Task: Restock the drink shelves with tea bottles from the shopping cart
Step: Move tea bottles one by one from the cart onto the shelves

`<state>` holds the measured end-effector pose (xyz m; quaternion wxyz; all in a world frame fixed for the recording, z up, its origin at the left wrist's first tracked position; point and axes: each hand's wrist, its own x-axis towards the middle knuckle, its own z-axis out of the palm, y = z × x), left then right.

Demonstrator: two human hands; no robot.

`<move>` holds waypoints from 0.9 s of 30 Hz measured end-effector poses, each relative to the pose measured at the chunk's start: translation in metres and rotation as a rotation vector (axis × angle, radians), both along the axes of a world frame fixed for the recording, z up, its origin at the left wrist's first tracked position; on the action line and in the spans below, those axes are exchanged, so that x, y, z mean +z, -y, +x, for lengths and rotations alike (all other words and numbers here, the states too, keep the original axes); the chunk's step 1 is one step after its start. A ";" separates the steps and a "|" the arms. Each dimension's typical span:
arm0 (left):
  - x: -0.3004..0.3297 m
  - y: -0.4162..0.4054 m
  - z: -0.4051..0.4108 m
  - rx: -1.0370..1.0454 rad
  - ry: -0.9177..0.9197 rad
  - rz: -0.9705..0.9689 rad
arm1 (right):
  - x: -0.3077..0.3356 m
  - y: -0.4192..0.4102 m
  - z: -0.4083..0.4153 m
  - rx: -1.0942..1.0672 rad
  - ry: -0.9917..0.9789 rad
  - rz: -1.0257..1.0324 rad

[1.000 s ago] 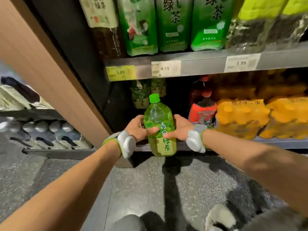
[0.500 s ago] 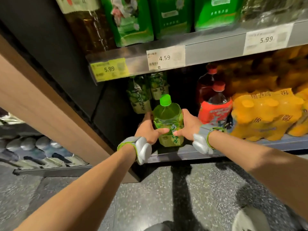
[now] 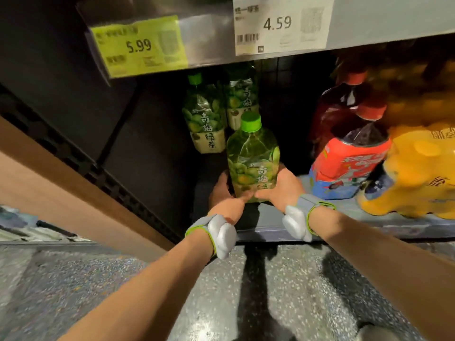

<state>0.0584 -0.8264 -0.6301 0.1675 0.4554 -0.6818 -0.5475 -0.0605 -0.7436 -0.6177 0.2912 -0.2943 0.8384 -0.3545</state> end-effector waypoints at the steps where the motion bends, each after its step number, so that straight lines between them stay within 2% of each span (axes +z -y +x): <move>1: -0.006 -0.001 0.002 0.022 -0.002 0.026 | -0.002 -0.002 0.003 -0.004 0.012 -0.010; 7: -0.037 0.010 -0.013 0.081 -0.017 -0.024 | -0.026 0.007 -0.004 -0.008 -0.002 -0.052; 12: -0.035 0.024 -0.031 0.162 -0.189 0.026 | -0.028 0.037 -0.020 0.057 -0.049 -0.069; 18: -0.036 0.033 -0.046 0.264 -0.105 -0.170 | -0.036 0.058 -0.031 0.041 -0.078 -0.188; 20: -0.034 0.040 -0.053 0.277 -0.101 -0.157 | -0.037 0.066 -0.035 0.014 -0.066 -0.211; 23: -0.038 0.049 -0.062 0.295 -0.202 -0.059 | -0.038 0.078 -0.042 -0.053 -0.120 -0.234; 27: -0.038 0.059 -0.070 0.294 -0.172 -0.096 | -0.040 0.091 -0.052 -0.043 -0.104 -0.229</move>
